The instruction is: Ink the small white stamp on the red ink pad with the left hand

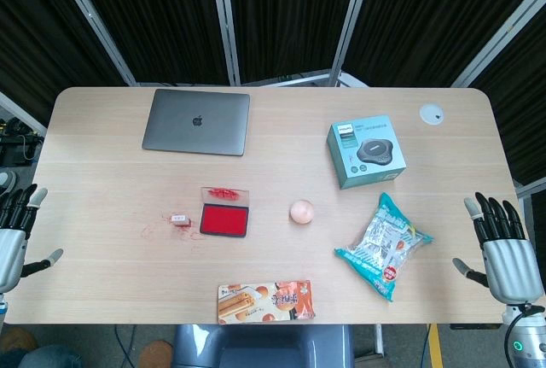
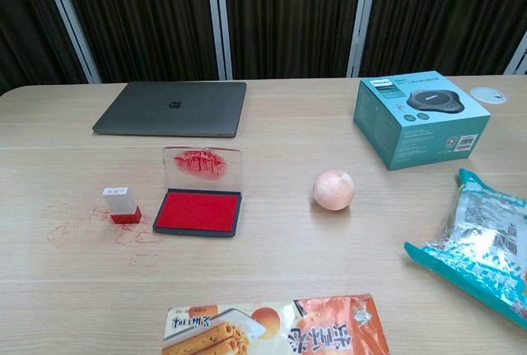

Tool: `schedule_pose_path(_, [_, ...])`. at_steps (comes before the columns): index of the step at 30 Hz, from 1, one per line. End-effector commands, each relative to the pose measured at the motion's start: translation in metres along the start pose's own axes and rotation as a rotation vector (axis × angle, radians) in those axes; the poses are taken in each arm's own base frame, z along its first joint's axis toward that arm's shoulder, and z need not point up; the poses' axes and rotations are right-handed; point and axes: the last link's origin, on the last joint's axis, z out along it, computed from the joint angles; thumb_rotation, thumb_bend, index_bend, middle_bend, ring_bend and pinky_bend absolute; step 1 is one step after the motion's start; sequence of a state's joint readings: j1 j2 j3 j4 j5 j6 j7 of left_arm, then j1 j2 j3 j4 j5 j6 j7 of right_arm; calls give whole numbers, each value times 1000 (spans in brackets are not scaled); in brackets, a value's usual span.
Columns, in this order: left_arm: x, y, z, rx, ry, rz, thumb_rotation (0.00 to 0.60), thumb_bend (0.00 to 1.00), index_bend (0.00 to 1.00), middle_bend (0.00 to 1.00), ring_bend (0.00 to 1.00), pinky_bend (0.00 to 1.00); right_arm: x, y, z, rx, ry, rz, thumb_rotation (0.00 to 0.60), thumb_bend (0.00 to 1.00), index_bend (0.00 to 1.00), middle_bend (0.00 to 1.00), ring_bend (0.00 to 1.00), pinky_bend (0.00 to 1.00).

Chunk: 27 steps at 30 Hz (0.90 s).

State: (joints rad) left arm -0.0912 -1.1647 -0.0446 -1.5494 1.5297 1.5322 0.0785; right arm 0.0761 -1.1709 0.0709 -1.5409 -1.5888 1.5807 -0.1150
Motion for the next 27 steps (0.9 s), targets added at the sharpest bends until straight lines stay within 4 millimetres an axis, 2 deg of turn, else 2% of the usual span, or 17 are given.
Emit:
schedule_pose_path(1, [-1,0,0,5,-8,7,600,0,0,0,0,0,1,1,0,-4,1,4,600,0,0,0,0,0])
schedule_pose_path(5, [-3,-1,1,7,-18,18,600,0,0,0,28,32,1,1,0,-8,-2,12,600,0,0,0,0,0])
schedule_pose_path(8, [-5,-1,2,1,-28,20,600,0,0,0,244,260,1,1,0,-8,-4,13,600,0,0,0,0,0])
schedule_pose_path(10, [-10,2,8,-27,-35,17,600,0,0,0,437,463,2,1,1,-11,0,14,600,0,0,0,0,0])
schedule_pose_path(13, [-17,10,21,-63,-49,-1,600,0,0,0,622,640,4,1,2,-18,6,17,600,0,0,0,0,0])
schedule_pose_path(16, [-24,27,41,-108,-69,-4,600,0,1,0,746,756,3,4,3,-24,-1,10,600,0,0,0,0,0])
schedule_pose_path(20, [-38,68,74,-175,-133,-43,600,0,29,0,824,823,1,7,5,-39,-15,9,600,0,0,0,0,0])
schedule_pose_path(25, [-53,104,97,-219,-203,-57,600,0,58,42,858,842,-3,10,6,-51,-39,-6,600,0,0,0,0,0])
schedule_pose_path(27, [-58,113,102,-226,-226,-67,600,0,63,65,862,844,-4,11,7,-56,-44,-9,600,0,0,0,0,0])
